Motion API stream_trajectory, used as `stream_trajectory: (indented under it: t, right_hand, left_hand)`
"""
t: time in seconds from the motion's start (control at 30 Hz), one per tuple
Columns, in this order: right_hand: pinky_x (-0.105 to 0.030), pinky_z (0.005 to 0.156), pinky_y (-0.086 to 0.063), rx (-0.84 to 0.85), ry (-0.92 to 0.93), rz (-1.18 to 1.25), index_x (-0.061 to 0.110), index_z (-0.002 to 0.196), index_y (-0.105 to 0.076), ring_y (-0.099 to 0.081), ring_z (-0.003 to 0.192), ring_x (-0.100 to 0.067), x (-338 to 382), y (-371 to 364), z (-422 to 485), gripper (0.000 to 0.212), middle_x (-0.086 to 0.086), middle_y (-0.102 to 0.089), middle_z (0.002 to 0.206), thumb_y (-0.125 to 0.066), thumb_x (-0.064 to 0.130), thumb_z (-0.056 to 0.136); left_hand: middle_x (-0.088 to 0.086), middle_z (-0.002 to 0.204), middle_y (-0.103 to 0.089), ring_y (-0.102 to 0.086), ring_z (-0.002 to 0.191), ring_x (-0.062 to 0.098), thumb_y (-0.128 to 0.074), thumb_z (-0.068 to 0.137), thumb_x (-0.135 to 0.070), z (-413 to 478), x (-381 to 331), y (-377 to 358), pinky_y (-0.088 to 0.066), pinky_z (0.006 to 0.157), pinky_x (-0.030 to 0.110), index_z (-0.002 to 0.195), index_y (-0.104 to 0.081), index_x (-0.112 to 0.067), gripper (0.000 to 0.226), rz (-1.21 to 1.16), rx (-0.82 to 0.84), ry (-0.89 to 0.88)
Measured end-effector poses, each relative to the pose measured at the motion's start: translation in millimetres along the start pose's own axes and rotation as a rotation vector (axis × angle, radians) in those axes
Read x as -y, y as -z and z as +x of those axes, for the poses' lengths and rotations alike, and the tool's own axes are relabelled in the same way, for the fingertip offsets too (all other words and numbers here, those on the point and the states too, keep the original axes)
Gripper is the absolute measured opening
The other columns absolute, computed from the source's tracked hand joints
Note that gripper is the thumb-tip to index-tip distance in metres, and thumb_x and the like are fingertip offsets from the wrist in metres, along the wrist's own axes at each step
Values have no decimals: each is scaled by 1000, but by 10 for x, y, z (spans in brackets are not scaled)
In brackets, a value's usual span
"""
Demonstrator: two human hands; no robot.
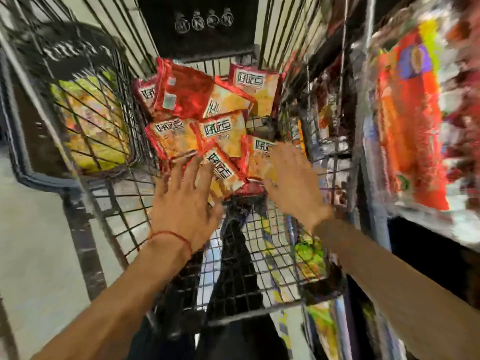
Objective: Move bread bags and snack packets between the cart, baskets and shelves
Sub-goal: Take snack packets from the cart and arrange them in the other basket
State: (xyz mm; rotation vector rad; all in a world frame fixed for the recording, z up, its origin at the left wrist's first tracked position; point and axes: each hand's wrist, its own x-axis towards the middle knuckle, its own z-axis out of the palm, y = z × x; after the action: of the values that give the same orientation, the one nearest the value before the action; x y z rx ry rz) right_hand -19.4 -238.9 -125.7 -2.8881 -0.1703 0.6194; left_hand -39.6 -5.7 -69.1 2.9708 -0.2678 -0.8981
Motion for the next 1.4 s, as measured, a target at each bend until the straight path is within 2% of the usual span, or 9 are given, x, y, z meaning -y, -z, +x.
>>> stream_trajectory:
  t: [0.27, 0.4, 0.5, 0.6, 0.8, 0.97, 1.1, 1.3, 1.4]
  right_hand:
    - [-40, 129, -2, 252, -59, 179, 6, 166, -3, -1, 162, -30, -210, -561, 621, 87, -13, -3, 175, -55, 41, 106]
    - [-40, 130, 3, 271, -107, 291, 11, 166, 4, 7, 162, -25, -282, -673, 698, 102, -6, 4, 176, -63, 51, 100]
    - [-40, 128, -13, 245, -146, 338, 15, 167, -5, -11, 159, -26, -308, -638, 719, 108, -6, -13, 173, -75, 50, 92]
    - [-41, 114, -35, 212, -134, 265, 17, 163, -26, -31, 141, -26, -260, -551, 744, 112, -5, -36, 151, -87, 54, 77]
    - [-40, 100, -43, 78, -101, 108, 19, 136, -58, -42, 119, -24, -200, -473, 619, 97, -2, -45, 124, -90, 67, 59]
    - [-38, 99, -42, 76, -55, 161, 14, 133, -51, -47, 124, -28, -143, -386, 491, 86, -5, -59, 128, -91, 54, 67]
    - [-40, 96, -45, -30, -67, 171, 12, 130, -50, -56, 115, -28, -55, -297, 332, 82, -6, -62, 121, -79, 65, 74]
    - [-41, 90, -52, -71, -314, 514, 15, 135, -45, -59, 108, -21, 67, -104, 157, 89, 1, -61, 120, -73, 76, 76]
    - [-35, 103, -46, 5, -356, 726, 13, 146, -33, -55, 125, -26, 94, -100, 118, 86, -1, -56, 134, -68, 66, 87]
  left_hand:
    - [2, 170, -13, -12, 155, 30, -33, 97, -60, 357, -60, -396, -19, 123, 50, 164, -4, -28, 80, -98, 62, 117]
    - [5, 167, -23, -20, 153, 32, -33, 96, -63, 387, -22, -523, -24, 121, 53, 162, -18, -27, 77, -152, 45, 157]
    - [5, 166, -26, -21, 153, 32, -40, 98, -61, 351, -15, -585, -27, 120, 54, 160, -25, -25, 73, -191, 34, 167]
    - [5, 164, -28, -23, 152, 32, -35, 98, -62, 329, -22, -591, -29, 120, 53, 160, -23, -26, 73, -182, 30, 158]
    - [7, 166, -25, -20, 153, 32, -33, 100, -65, 269, -31, -641, -25, 122, 51, 163, -14, -28, 76, -194, 34, 183]
    - [7, 167, -23, -19, 153, 32, -33, 100, -63, 195, -51, -662, -23, 123, 52, 163, -12, -27, 76, -205, 42, 190]
    - [8, 161, -34, -29, 148, 33, -34, 98, -61, 132, -62, -691, -36, 115, 55, 160, -25, -22, 73, -251, 3, 219]
    - [8, 156, -39, -39, 139, 31, -45, 96, -60, 98, -62, -716, -48, 103, 53, 155, -33, -18, 74, -395, -43, 337]
    - [7, 153, -40, -43, 135, 32, -55, 95, -55, 114, -74, -774, -49, 102, 52, 153, -36, -18, 71, -534, -52, 381]
